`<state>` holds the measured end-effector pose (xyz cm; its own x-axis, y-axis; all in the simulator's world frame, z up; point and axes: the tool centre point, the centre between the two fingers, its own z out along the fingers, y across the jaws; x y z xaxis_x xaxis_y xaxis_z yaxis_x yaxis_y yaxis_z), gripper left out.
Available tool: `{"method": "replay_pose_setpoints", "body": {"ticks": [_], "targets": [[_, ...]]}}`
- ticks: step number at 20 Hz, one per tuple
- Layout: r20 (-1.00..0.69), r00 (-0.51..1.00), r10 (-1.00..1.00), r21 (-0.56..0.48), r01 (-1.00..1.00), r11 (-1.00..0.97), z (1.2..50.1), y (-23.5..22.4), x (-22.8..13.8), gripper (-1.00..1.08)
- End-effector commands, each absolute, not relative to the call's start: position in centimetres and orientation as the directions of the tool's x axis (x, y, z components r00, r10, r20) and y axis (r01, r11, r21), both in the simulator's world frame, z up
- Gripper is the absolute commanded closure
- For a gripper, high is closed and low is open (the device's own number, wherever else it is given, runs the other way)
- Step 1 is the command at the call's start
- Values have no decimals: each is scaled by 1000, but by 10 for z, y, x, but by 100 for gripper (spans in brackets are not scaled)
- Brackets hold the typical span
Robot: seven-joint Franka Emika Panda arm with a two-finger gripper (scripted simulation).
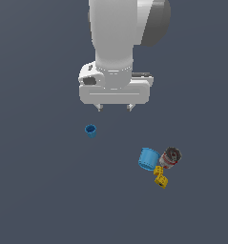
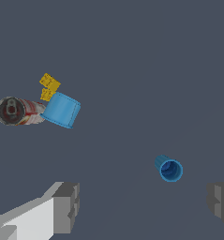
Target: Pick up a designated object from a clutter of objects.
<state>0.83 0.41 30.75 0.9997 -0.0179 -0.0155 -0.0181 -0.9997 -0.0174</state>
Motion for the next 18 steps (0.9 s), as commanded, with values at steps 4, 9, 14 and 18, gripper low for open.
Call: {"method": "replay_pose_setpoints", "body": {"ticks": [4, 9, 14, 18], "targets": [[-15, 1000, -24, -10, -24, -1000, 288, 35, 28, -92], [-11, 999, -34, -2, -34, -999, 259, 79, 50, -92], [-7, 999, -45, 3, -45, -999, 220, 136, 69, -92], [-4, 999, -53, 4, -53, -999, 188, 180, 76, -92]]}}
